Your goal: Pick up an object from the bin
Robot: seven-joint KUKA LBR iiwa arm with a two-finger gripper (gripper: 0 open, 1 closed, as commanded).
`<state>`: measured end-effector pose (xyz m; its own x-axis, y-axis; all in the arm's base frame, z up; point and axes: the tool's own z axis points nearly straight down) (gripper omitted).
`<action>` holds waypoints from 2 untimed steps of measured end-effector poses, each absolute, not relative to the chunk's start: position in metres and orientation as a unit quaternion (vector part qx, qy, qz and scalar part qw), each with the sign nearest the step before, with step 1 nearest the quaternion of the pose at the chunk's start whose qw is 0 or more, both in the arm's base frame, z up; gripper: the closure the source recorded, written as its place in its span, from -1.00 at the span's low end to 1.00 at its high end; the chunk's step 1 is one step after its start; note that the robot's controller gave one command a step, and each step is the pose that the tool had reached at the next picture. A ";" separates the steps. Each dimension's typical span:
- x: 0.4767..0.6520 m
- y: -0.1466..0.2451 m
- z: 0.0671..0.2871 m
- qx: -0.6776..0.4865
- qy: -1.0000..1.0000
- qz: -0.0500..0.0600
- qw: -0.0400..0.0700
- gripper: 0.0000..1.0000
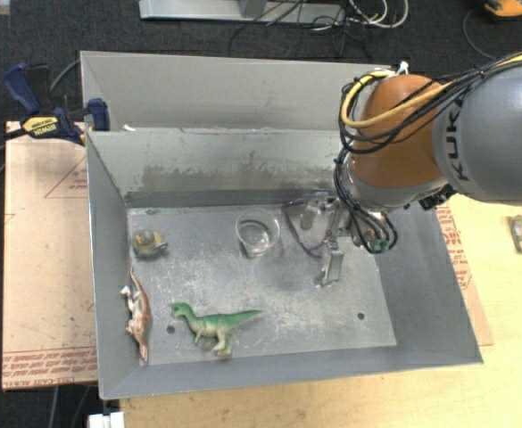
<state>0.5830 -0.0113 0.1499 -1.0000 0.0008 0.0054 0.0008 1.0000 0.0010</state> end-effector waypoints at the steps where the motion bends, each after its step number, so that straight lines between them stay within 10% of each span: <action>1: 0.584 -0.011 0.155 0.000 -1.000 0.000 -0.001 -1.00; 2: 0.643 -0.034 0.069 -0.093 -0.996 -0.001 0.000 -1.00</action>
Offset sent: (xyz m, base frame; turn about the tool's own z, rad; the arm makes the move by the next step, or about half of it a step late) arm 0.0583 -0.0234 -0.0799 0.1874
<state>0.6428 -0.0339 0.0692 -0.9829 0.1843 -0.0001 0.1843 0.9829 0.0014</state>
